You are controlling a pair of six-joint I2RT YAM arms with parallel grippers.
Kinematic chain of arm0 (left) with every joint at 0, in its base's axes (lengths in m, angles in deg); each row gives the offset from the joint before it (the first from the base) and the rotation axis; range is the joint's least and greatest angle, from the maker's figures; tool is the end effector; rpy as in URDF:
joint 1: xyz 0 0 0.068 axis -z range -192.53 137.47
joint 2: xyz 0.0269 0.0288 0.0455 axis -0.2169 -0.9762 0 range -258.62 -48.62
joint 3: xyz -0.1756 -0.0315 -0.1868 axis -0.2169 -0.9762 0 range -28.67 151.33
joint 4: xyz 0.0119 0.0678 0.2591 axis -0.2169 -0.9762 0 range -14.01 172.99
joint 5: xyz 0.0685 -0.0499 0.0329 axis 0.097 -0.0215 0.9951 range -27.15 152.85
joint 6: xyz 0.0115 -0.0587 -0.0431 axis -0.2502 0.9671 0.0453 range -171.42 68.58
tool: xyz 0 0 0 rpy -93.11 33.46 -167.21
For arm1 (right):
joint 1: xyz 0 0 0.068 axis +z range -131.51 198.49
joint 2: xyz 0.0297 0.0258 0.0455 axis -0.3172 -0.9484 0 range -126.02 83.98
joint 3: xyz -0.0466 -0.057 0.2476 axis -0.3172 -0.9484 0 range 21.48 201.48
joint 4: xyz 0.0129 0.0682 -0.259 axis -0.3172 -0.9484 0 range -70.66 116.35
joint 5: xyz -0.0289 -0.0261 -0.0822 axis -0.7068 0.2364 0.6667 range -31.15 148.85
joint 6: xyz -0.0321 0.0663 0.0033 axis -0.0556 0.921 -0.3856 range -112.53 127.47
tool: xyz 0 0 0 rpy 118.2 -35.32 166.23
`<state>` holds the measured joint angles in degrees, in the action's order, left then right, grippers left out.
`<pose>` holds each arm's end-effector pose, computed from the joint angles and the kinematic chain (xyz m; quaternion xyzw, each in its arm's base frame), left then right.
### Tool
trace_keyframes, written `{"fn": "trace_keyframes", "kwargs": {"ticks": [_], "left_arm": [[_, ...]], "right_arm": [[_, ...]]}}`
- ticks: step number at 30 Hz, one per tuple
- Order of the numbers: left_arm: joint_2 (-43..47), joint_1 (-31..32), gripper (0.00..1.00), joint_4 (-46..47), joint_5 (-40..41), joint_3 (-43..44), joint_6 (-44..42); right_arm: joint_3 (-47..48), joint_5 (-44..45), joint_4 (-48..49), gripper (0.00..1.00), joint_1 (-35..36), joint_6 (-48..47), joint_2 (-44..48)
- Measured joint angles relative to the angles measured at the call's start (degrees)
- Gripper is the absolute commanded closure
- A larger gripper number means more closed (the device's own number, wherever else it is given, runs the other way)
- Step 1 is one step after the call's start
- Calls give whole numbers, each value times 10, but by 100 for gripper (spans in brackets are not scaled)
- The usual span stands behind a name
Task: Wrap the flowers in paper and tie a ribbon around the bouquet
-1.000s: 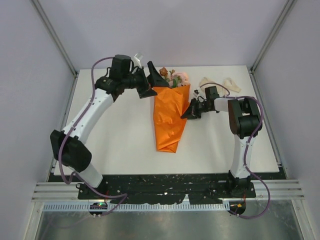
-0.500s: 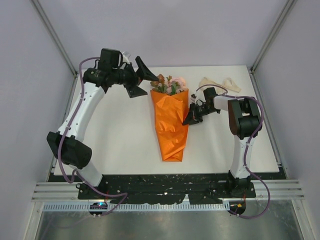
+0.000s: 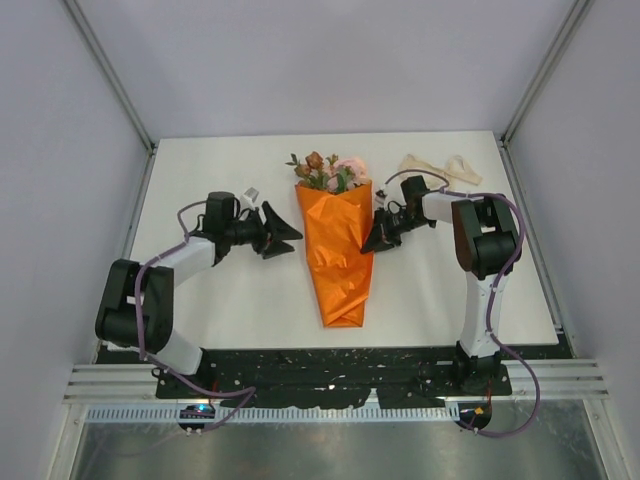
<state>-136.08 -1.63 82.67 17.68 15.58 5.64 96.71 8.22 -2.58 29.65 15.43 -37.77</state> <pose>0.3049 -0.1032 0.1524 -0.1933 0.8399 -0.4962 0.1048 0.3797 0.1233 0.0741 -0.0791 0.8948 0.4373 0.0424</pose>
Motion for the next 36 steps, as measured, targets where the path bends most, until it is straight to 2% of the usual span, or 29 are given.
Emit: {"fn": "trace_keyframes", "kwargs": {"ticks": [4,8,12,17,19,20,21,23,24,29,31,32,36], "left_arm": [[-51,34,55,179,-47,34,37],[-129,64,60,272,-66,61,53],[-214,90,67,299,-71,73,57],[-292,90,69,249,-74,97,22],[-305,84,60,221,-75,113,-2],[-306,81,42,211,-77,119,-12],[-304,78,30,211,-83,122,-21],[-289,70,14,215,-91,117,-36],[-271,66,1,215,-90,106,-41],[-70,-3,0,156,-77,-21,-92],[-20,-26,0,123,-61,-49,-115],[-5,-30,1,115,-57,-67,-125],[-28,-14,15,110,-54,-130,-126]], "right_arm": [[-27,-19,70,95,0,60,0],[-68,-44,176,95,0,154,0],[-86,-44,248,95,0,211,0],[-99,-42,292,95,0,237,0],[-103,-42,301,95,0,239,0],[-106,-43,307,95,0,239,0],[-107,-43,310,95,0,240,0],[-110,-44,318,95,0,241,1],[-113,-43,323,95,0,242,2],[-145,-33,366,95,0,268,16],[-163,-30,383,95,1,285,23],[-171,-28,391,95,3,294,26],[-194,-21,426,95,12,327,33]]}}
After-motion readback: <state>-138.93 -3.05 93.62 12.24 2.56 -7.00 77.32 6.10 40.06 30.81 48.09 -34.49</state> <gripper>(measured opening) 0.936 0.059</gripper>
